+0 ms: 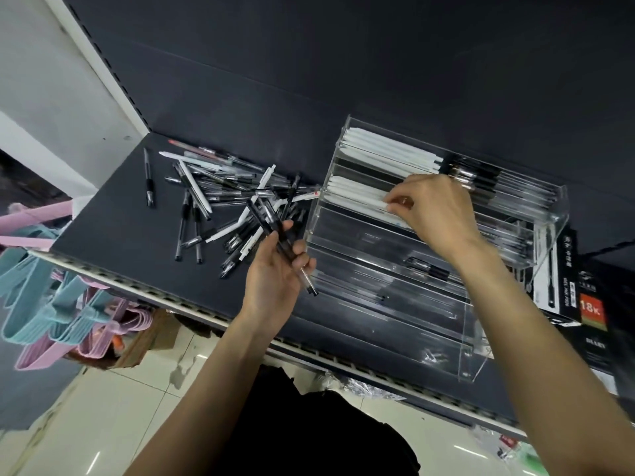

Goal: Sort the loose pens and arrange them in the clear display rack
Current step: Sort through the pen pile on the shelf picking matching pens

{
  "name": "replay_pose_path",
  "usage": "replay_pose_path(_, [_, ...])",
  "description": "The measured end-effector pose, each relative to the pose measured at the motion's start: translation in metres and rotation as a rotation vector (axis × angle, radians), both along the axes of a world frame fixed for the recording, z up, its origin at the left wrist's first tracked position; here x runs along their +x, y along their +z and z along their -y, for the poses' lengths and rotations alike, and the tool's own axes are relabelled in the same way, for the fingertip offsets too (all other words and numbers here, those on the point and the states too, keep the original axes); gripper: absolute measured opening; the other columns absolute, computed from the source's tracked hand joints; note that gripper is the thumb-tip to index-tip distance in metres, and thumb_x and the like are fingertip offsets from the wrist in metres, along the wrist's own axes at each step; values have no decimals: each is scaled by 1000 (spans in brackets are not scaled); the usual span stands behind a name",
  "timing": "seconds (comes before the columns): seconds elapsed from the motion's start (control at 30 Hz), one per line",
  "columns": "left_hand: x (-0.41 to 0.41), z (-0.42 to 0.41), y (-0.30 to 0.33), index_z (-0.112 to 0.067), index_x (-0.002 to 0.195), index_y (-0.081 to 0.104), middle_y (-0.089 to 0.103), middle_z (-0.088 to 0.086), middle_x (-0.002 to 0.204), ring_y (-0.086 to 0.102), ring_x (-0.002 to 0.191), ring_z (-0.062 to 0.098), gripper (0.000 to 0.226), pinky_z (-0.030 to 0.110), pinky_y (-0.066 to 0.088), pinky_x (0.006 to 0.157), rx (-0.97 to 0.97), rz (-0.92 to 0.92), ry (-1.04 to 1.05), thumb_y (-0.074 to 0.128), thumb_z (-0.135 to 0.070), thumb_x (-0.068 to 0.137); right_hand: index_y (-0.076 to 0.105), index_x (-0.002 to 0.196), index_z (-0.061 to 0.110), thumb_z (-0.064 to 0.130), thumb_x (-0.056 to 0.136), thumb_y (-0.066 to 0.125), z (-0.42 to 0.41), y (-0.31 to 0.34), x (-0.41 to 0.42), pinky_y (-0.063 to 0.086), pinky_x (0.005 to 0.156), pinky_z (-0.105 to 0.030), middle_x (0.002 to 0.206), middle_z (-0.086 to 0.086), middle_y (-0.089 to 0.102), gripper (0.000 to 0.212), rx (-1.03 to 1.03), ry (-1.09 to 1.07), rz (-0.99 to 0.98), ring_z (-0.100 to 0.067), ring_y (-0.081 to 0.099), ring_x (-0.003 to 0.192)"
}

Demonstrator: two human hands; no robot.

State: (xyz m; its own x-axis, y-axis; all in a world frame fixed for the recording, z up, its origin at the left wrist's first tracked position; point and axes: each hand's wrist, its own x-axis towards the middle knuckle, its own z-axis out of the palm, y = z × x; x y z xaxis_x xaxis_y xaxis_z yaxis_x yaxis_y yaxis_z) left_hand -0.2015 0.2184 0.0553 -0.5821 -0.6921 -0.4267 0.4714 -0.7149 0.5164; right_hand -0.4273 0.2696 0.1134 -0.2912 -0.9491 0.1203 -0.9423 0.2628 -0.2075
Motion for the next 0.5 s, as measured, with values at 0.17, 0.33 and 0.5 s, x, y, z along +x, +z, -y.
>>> replay_pose_path(0.17, [-3,-3,7,-16,107,56,57,-3,77,57,68,9,23,32,52,88,-99,38,-47,34,-18,103,71,88,18,24,85,69,8,1,-1,48,71,-30,86,2,69,7,55,-25,-30,-19,64,83])
replay_pose_path(0.33, [-10,-11,16,-19,109,55,72,-4,104,66,105,13,25,35,45,98,-147,133,-39,31,-18,104,72,90,17,25,88,66,-4,9,13,53,71,-35,88,1,70,9,-113,-63,49,-20,65,78])
replay_pose_path(0.5, [-28,-30,22,-18,110,54,69,-4,116,62,113,12,25,33,44,98,-183,120,-94,30,-20,104,69,98,24,36,83,68,-46,8,74,54,70,-24,86,11,71,19,-147,-56,422,-3,65,74])
